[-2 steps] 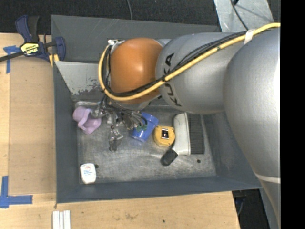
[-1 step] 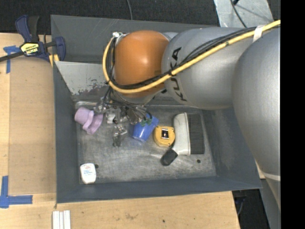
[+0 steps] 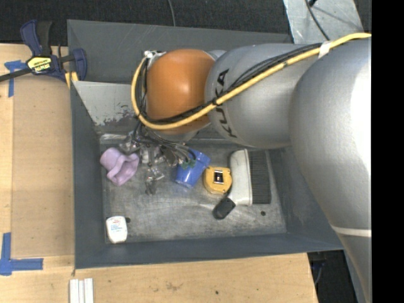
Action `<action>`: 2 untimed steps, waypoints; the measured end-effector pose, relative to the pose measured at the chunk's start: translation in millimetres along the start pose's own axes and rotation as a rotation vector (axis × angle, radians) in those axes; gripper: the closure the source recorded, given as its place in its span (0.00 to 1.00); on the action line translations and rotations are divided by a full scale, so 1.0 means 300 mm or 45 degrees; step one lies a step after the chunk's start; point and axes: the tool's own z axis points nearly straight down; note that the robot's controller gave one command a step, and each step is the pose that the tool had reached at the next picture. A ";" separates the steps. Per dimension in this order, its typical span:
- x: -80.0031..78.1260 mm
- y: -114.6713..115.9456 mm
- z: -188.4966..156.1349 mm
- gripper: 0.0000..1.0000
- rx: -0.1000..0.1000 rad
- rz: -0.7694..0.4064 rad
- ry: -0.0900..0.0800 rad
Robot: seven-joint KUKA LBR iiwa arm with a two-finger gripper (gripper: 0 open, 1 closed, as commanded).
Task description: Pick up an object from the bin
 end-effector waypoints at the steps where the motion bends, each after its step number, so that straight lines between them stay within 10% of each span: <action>1: -0.054 -0.021 0.159 1.00 -0.004 0.052 0.000; 2: -0.054 -0.021 0.159 1.00 -0.004 0.052 0.000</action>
Offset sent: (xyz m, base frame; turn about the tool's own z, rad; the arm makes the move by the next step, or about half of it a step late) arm 0.0000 0.0000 0.0000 0.0000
